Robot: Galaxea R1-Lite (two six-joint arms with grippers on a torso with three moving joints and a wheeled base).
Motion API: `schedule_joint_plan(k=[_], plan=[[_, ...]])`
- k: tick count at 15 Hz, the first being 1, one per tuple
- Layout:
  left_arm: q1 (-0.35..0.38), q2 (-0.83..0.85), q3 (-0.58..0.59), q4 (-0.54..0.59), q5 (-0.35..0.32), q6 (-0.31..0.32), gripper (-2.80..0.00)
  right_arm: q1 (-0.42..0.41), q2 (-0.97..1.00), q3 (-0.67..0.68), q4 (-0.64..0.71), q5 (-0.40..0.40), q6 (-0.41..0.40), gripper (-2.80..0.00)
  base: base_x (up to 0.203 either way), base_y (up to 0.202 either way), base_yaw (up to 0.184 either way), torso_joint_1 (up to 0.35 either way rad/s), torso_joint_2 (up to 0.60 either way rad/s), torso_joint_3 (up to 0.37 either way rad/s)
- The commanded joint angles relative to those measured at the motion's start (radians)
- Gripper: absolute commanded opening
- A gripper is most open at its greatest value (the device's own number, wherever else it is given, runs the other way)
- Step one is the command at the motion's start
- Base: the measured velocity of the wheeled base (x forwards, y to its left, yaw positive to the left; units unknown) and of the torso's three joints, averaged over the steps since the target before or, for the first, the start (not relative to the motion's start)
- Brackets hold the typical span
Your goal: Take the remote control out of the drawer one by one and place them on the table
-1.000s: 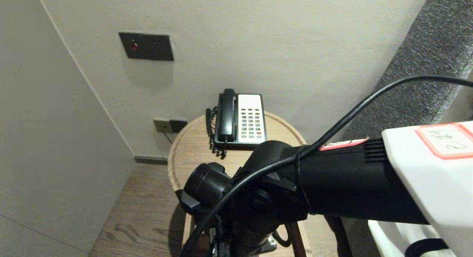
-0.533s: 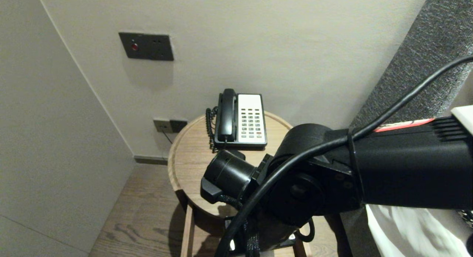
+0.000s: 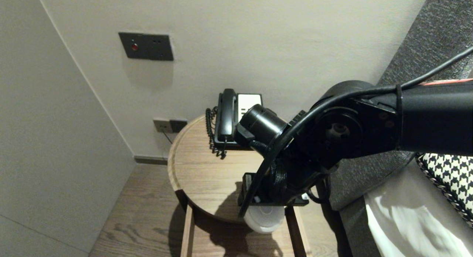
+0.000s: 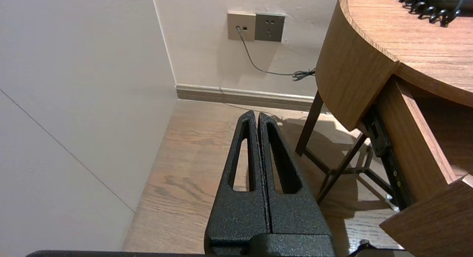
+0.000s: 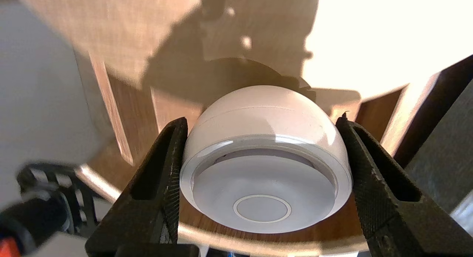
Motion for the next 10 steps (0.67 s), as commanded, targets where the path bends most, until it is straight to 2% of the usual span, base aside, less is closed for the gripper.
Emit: schedule_joint_plan(k=[1, 5, 10], plan=[[0.000, -0.002, 0.000, 0.000, 0.000, 0.000, -2.80, -0.068, 0.004, -0.041, 0.006, 0.001, -0.013, -2.80, 0.000, 0.000, 0.000, 0.000, 0.00, 0.000], [0.000, -0.002, 0.000, 0.000, 0.000, 0.000, -2.80, -0.171, 0.019, -0.092, 0.006, 0.001, -0.064, -2.80, 0.000, 0.000, 0.000, 0.000, 0.00, 0.000], [0.000, -0.002, 0.000, 0.000, 0.000, 0.000, -2.80, -0.249, 0.059, -0.134, 0.008, -0.001, -0.121, -2.80, 0.000, 0.000, 0.000, 0.000, 0.00, 0.000]])
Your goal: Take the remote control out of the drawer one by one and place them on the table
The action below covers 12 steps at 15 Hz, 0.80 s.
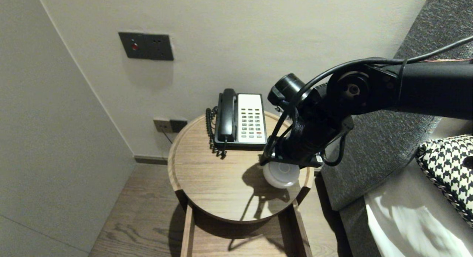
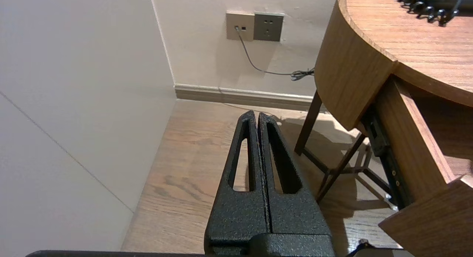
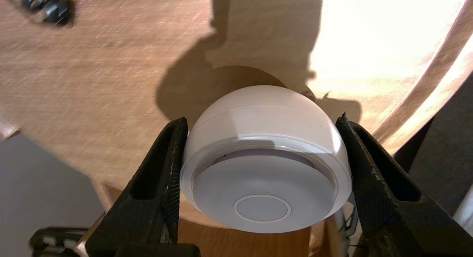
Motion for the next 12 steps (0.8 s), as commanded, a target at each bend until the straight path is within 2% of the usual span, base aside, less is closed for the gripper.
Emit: schedule_joint_plan(k=[1, 12], plan=[[0.001, -0.002, 0.000, 0.000, 0.001, 0.000, -2.80, -0.030, 0.031, -0.013, 0.005, -0.001, -0.013, -2.80, 0.000, 0.000, 0.000, 0.000, 0.00, 0.000], [0.001, -0.002, 0.000, 0.000, 0.001, 0.000, -2.80, -0.042, 0.061, -0.033, 0.012, -0.001, -0.036, -2.80, 0.000, 0.000, 0.000, 0.000, 0.00, 0.000]])
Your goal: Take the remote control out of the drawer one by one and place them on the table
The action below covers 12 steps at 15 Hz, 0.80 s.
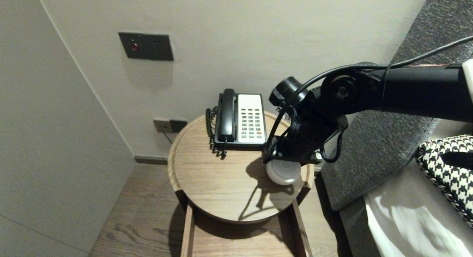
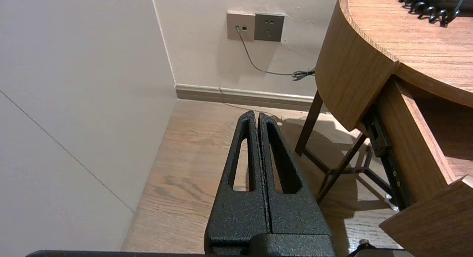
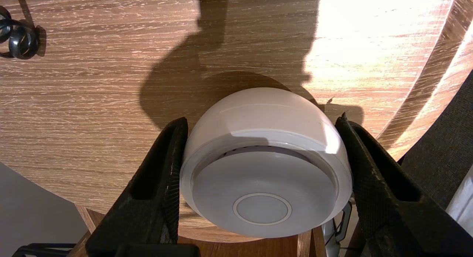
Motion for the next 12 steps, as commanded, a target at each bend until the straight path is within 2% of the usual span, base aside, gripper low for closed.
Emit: schedule_joint_plan(k=[1, 3, 4, 12], plan=[[0.000, -0.002, 0.000, 0.000, 0.000, 0.000, -2.80, 0.000, 0.004, 0.000, 0.006, 0.000, 0.004, -2.80, 0.000, 0.000, 0.000, 0.000, 0.00, 0.000], [0.000, -0.002, 0.000, 0.000, 0.000, 0.000, -2.80, 0.000, -0.002, 0.000, 0.007, -0.002, 0.004, -2.80, 0.000, 0.000, 0.000, 0.000, 0.00, 0.000], [0.000, -0.003, 0.000, 0.000, 0.000, 0.000, -2.80, 0.002, -0.005, 0.000, 0.008, -0.002, 0.004, 0.00, 0.000, 0.000, 0.000, 0.000, 0.00, 0.000], [0.000, -0.002, 0.000, 0.000, 0.000, 0.000, -2.80, -0.001, -0.048, -0.003, 0.006, -0.004, 0.004, 0.00, 0.000, 0.000, 0.000, 0.000, 0.00, 0.000]])
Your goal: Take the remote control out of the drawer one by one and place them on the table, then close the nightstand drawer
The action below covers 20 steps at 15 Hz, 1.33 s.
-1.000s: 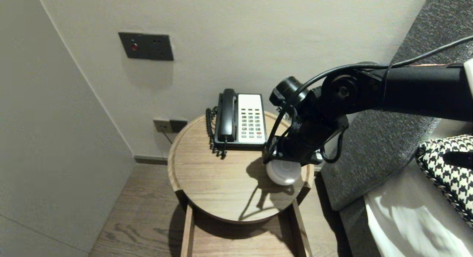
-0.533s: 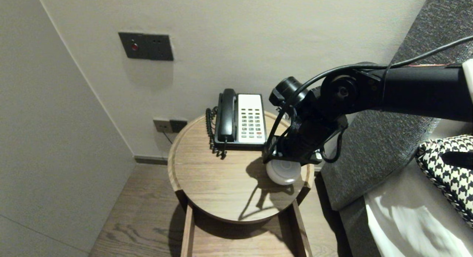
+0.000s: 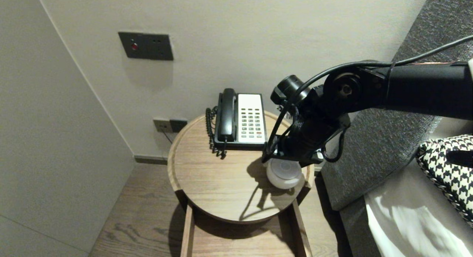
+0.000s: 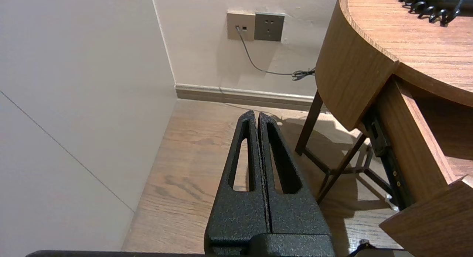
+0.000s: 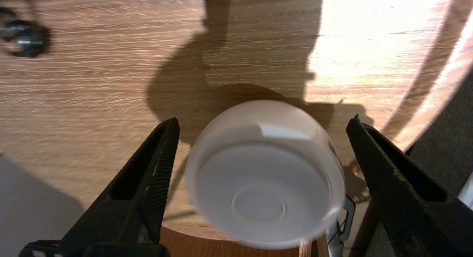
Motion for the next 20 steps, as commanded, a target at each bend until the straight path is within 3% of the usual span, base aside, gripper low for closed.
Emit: schedule_joint_plan(k=[1, 7, 8, 14, 20], plan=[[0.000, -0.002, 0.000, 0.000, 0.001, 0.000, -2.80, -0.001, -0.043, -0.003, 0.002, -0.013, 0.004, 0.00, 0.000, 0.000, 0.000, 0.000, 0.00, 0.000], [0.000, -0.002, 0.000, 0.000, 0.001, 0.000, -2.80, -0.028, -0.206, -0.003, 0.013, -0.049, -0.013, 0.00, 0.000, 0.000, 0.000, 0.000, 0.00, 0.000], [0.000, -0.002, 0.000, 0.000, 0.001, 0.000, -2.80, -0.038, -0.237, -0.003, 0.029, -0.049, -0.015, -2.80, 0.000, 0.000, 0.000, 0.000, 0.00, 0.000], [0.000, -0.002, 0.000, 0.000, 0.001, 0.000, -2.80, -0.047, -0.412, 0.049, 0.255, -0.034, -0.003, -2.80, 0.000, 0.000, 0.000, 0.000, 0.00, 0.000], [0.000, -0.002, 0.000, 0.000, 0.001, 0.000, -2.80, -0.018, -0.605, 0.461, 0.302, 0.085, 0.000, -2.80, 0.000, 0.000, 0.000, 0.000, 0.00, 0.000]])
